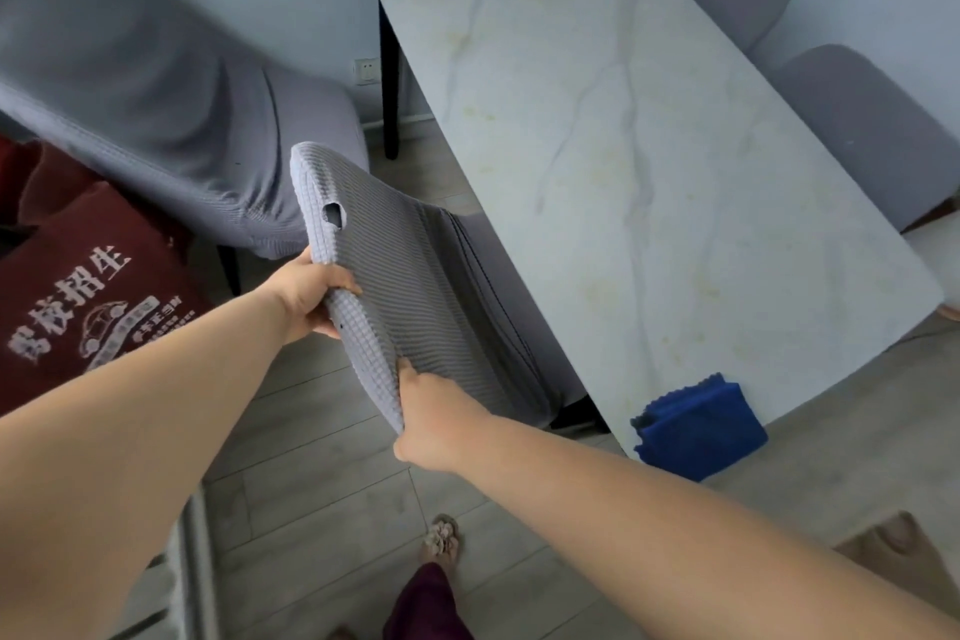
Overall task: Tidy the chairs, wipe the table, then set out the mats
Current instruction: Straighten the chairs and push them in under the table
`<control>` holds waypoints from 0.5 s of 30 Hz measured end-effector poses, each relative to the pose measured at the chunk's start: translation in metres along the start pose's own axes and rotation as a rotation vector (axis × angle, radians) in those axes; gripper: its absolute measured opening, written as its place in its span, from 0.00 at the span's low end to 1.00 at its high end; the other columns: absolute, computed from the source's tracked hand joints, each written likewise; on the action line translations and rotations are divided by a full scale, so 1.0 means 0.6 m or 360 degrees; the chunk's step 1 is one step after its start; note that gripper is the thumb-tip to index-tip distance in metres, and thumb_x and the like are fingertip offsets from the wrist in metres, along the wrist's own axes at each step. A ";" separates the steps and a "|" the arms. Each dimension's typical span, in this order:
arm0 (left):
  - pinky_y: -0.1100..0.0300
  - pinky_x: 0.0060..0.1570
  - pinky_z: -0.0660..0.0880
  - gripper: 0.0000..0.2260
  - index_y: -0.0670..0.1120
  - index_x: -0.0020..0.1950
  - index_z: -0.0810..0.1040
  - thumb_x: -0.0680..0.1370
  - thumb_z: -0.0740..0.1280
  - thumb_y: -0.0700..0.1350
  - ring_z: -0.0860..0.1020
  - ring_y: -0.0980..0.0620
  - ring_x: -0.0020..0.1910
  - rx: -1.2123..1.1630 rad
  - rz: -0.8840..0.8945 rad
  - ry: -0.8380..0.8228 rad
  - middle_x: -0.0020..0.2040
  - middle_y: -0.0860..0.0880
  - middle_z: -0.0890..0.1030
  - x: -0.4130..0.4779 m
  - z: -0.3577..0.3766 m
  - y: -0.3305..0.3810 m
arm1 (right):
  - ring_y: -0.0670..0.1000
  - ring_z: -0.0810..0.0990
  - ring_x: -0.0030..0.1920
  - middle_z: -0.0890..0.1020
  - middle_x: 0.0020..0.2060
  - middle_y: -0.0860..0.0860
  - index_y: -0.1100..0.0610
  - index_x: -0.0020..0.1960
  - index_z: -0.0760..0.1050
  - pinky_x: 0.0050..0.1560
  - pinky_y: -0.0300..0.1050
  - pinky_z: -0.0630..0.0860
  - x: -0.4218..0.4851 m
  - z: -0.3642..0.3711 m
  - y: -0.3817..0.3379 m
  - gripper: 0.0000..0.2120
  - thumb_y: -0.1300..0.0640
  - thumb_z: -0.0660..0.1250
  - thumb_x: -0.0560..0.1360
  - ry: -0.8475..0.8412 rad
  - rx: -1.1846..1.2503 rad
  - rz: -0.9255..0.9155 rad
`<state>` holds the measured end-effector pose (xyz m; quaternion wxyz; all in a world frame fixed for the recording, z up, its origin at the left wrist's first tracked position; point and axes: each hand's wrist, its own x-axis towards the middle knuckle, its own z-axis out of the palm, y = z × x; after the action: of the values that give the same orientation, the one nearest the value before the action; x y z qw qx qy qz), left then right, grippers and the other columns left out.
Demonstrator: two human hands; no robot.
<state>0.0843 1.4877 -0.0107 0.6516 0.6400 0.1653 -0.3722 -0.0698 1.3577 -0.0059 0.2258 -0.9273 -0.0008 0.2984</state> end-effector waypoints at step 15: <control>0.40 0.44 0.80 0.25 0.52 0.61 0.72 0.71 0.62 0.27 0.80 0.42 0.45 -0.0082 -0.0032 -0.0023 0.50 0.45 0.80 0.057 0.109 -0.020 | 0.61 0.79 0.54 0.78 0.56 0.61 0.64 0.75 0.54 0.51 0.47 0.75 0.005 -0.031 0.129 0.38 0.62 0.69 0.71 0.0008 -0.0109 0.0057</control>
<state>0.0819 1.4169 -0.0347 0.6652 0.6186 0.1766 -0.3790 -0.0673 1.2809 -0.0262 0.1886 -0.9351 0.0061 0.2999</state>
